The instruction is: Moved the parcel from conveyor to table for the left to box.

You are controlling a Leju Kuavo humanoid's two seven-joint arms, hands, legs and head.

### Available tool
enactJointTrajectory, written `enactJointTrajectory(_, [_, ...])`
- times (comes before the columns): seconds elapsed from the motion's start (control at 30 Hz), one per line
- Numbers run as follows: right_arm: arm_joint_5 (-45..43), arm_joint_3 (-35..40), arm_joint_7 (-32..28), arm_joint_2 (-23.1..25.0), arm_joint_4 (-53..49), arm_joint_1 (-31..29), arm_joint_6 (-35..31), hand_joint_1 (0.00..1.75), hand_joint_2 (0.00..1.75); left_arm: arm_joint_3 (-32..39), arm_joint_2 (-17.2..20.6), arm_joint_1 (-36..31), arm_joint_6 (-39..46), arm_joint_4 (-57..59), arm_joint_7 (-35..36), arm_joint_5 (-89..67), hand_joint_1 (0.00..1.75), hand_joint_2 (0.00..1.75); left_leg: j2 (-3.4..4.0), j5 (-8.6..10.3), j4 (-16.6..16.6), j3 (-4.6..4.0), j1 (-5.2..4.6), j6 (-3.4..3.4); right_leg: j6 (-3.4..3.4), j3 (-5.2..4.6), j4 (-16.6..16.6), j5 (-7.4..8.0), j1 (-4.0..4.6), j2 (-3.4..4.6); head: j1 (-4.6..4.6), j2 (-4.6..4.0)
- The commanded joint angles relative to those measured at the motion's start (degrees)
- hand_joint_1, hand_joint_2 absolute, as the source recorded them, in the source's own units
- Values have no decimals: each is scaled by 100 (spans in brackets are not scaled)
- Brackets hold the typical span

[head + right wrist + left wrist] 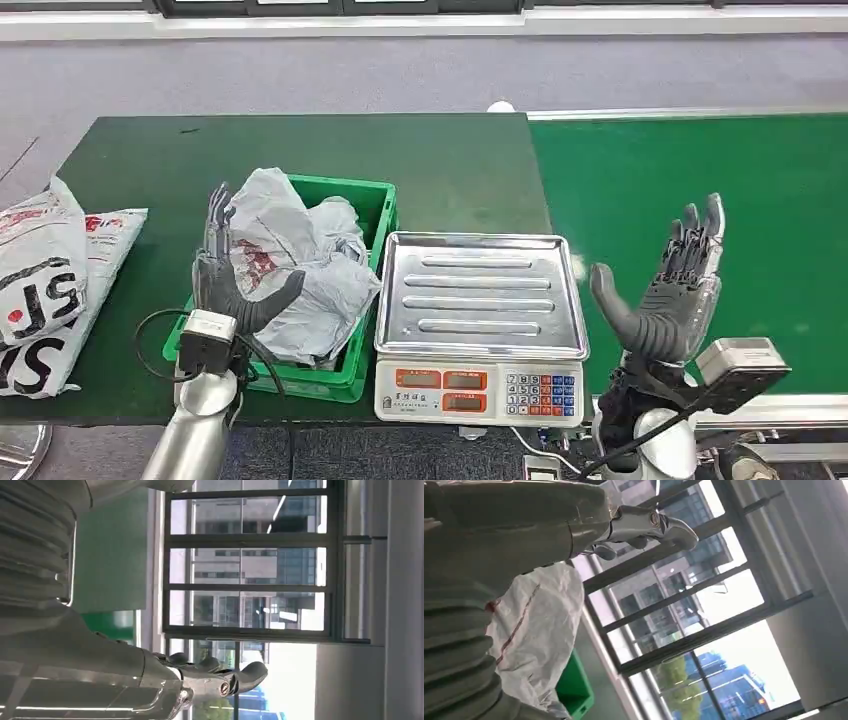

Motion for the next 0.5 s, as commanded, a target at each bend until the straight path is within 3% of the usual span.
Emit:
enactJointTrajectory(0.03, [-52,-145,-17,-87,276,-146,-72,0,175,353,-111,297,1361,-731,-390,-599,0,0,18,-2,-7,7,5,3,-2,6,-14,5,6,12,0,0])
enactJointTrajectory(0.13, [-99,-131,-8,-99,283,-177,-67,0,175,371,-138,361,1787,-979,-577,-629,0,0,11,-3,-5,4,5,2,-2,2,-11,3,6,6,0,0])
enactJointTrajectory(0.2, [-109,-113,4,-130,318,-235,-82,0,175,244,-95,338,1386,-1055,-637,-139,0,0,10,-2,-8,6,6,2,-3,6,-15,4,7,5,0,0])
enactJointTrajectory(0.27, [-171,-129,40,-160,397,-280,-112,0,175,-102,9,257,-354,-954,-552,1046,0,0,5,-2,0,-2,4,2,-1,-1,-5,1,5,1,0,0])
enactJointTrajectory(0.3, [-208,-142,48,-159,507,-329,-110,0,175,-162,-3,216,-825,-769,-479,1176,0,0,6,-1,-4,2,2,3,-1,2,-9,1,3,1,0,0])
enactJointTrajectory(0.37, [-566,-300,110,-57,763,-374,-72,0,175,-533,-58,58,-1684,-114,-499,1142,0,0,-1,5,-15,11,4,3,-2,13,-22,6,5,-7,2,0])
enactJointTrajectory(0.5, [-732,-481,309,-22,1297,-434,96,0,175,-853,-325,-207,-2559,1064,-787,1436,0,0,-17,6,-15,16,-1,4,1,18,-19,1,-2,-22,0,0])
